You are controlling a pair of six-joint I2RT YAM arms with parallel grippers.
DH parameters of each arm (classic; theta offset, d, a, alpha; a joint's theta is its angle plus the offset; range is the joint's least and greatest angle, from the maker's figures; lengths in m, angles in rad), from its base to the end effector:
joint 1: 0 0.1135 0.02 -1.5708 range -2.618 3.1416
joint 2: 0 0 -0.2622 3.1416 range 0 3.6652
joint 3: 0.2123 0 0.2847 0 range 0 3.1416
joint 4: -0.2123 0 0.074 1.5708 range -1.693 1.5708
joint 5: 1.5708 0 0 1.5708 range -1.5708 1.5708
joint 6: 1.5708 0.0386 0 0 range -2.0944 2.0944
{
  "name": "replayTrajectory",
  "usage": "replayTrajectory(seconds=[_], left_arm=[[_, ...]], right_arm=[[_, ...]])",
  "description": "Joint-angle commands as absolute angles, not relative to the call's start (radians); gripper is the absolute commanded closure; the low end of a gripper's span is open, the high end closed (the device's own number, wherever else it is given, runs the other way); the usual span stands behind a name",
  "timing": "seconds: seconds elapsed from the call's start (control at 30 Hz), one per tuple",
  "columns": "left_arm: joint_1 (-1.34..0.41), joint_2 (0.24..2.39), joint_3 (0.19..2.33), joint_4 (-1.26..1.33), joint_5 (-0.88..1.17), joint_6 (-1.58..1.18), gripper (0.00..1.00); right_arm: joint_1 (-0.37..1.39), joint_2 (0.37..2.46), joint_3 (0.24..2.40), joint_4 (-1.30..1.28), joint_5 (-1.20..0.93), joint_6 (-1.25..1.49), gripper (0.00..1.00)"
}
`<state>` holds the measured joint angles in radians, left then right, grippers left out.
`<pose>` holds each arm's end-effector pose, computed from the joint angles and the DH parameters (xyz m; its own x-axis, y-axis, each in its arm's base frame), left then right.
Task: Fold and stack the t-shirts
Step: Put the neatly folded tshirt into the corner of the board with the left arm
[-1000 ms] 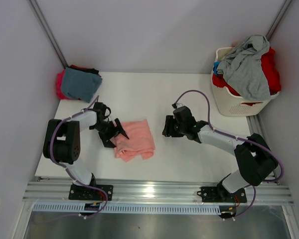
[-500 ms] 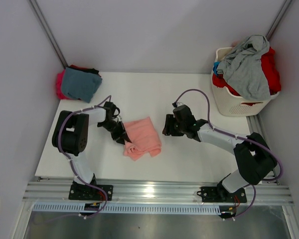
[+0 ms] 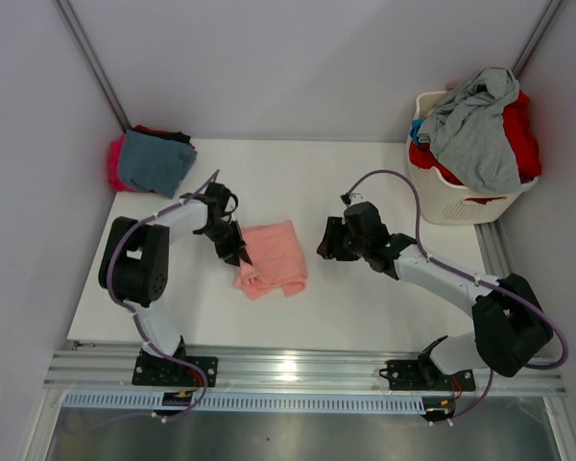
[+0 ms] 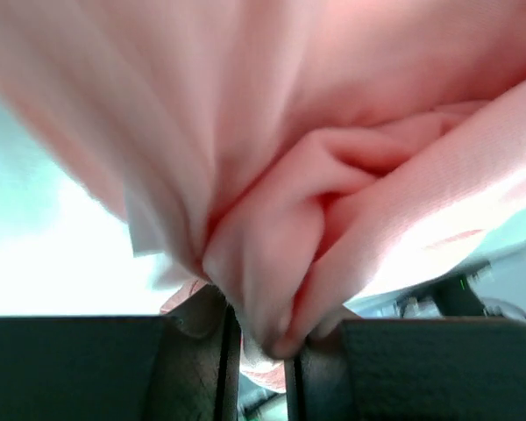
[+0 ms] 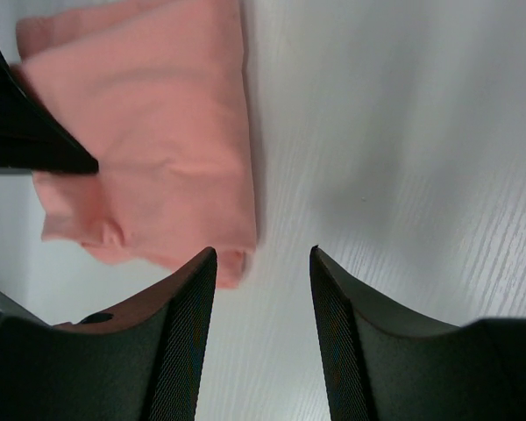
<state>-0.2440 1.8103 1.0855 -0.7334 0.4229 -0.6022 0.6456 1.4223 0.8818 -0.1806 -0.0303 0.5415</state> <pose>0.3286 -0.0981 0.1201 -0.9448 -0.2971 0.1384 -0.3278 0.8560 -0.3997 0.2671 0.2027 0.2067 -0.7712 0.0641 -0.6333 -0.2591 0.8772 0.4043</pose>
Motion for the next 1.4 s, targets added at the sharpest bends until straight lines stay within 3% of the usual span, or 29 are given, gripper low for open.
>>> replayTrajectory(seconds=[0.0,0.17,0.3,0.7,1.03,1.37], left_arm=[[-0.241,1.753,1.242,-0.757,0.218,-0.572,1.00],[-0.230,1.861,1.400,-0.834,0.068,-0.503,1.00],[-0.203,2.023,1.645,-0.922,0.028,-0.474,1.00],[-0.089,2.376,2.359,-1.128,0.089,-0.483,1.00],[0.084,2.215,2.361,-0.850,0.178,-0.566,1.00],[0.213,2.048,2.299,-0.663,0.248,-0.607,1.00]], right_arm=[[0.646,1.345,0.845,-0.140,-0.012,0.554,0.49],[0.669,1.246,0.798,-0.104,-0.005,0.574,0.49],[0.699,1.134,0.756,-0.127,-0.002,0.587,0.49],[0.753,0.919,0.704,-0.291,0.100,0.620,0.49],[0.876,0.942,0.707,-0.321,0.199,0.672,0.49],[1.047,1.121,0.788,-0.271,0.265,0.684,0.49]])
